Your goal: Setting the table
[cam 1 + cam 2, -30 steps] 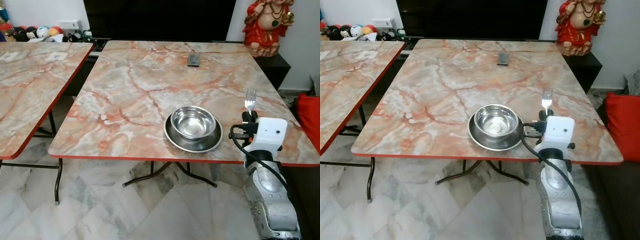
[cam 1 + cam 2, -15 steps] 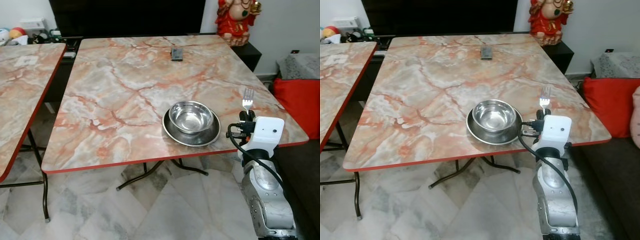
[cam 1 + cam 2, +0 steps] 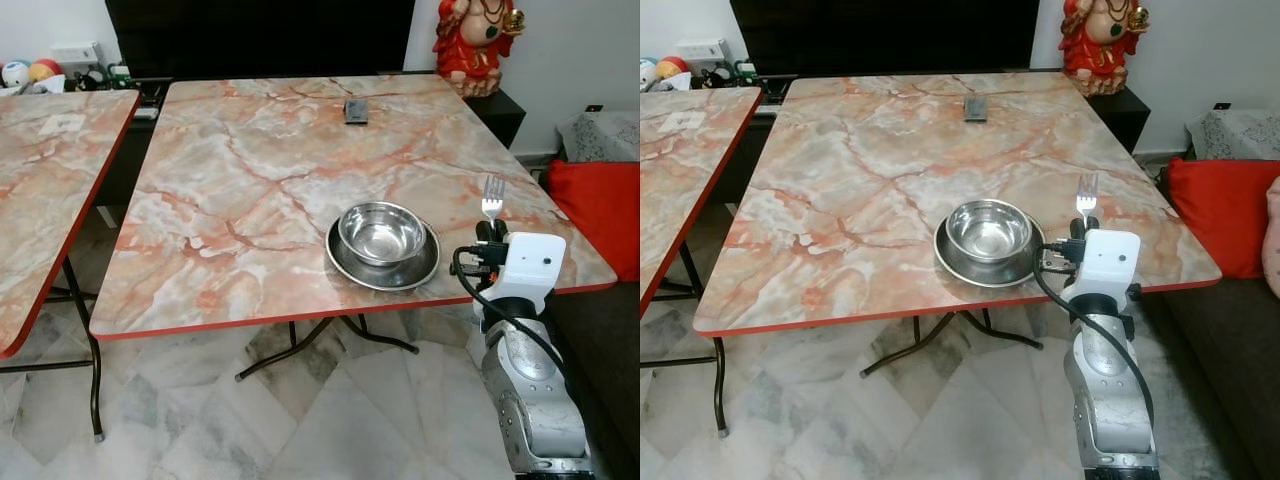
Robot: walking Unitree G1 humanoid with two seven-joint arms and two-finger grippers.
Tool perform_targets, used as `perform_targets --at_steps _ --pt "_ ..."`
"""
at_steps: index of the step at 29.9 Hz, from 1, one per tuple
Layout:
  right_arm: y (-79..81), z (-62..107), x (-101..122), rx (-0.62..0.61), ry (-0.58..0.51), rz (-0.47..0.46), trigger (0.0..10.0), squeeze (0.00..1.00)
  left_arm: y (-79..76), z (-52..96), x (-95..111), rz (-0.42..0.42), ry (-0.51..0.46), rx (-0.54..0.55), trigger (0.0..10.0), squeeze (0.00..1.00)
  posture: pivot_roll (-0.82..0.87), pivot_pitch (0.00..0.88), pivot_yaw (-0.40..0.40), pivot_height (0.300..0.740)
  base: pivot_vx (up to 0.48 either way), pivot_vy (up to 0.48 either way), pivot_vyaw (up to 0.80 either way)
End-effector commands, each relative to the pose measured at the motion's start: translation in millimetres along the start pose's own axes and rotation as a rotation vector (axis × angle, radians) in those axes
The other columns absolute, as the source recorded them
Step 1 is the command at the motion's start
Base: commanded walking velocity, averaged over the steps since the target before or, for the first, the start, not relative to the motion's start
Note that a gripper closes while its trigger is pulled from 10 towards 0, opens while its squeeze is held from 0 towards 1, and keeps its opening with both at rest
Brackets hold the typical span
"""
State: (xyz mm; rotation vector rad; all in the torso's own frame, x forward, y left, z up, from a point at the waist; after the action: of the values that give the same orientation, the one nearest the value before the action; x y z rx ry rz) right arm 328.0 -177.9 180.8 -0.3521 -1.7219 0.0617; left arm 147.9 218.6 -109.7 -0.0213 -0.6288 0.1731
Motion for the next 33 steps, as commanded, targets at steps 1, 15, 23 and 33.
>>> perform_targets --at_steps 1,15,23,33 --pt "-0.2 -1.7 2 -0.004 -0.008 0.005 10.0 0.00 -2.0 0.6 -7 0.004 0.030 -0.001 10.0 0.00 -0.04 0.146 -0.014 0.740 0.364 0.000 0.00" --pt "-1.2 -2.3 2 -0.012 -0.005 0.006 10.0 0.00 -1.4 0.0 -4 0.004 0.024 -0.001 10.0 0.00 -0.04 0.147 -0.011 0.740 0.377 0.000 0.00" --pt "-7.1 -4.8 3 -0.031 -0.004 0.021 10.0 0.00 -1.1 0.4 -5 -0.004 0.028 0.001 10.0 0.00 -0.04 0.149 -0.010 0.740 0.000 0.000 0.00" --pt "-64.3 -3.7 -9 -0.122 0.122 0.206 10.0 0.00 -1.6 0.2 -5 -0.004 0.028 -0.007 10.0 0.00 -0.07 0.155 -0.008 0.740 0.000 0.000 0.00"
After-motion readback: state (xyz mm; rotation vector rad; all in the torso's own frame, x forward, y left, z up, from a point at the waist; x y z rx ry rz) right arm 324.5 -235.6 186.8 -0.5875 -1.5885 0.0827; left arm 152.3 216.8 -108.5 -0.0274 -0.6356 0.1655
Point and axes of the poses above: a point about 5 cm out from each wrist's last joint towards the gripper, its own z axis pointing back from the gripper into the wrist, its own x axis along the axis of the wrist's last joint, y = z × x, the point moved 2 cm from there along -z, pointing out of the wrist towards the gripper, and after that the axes turned 14 degrees about z, right-handed, at the moved point
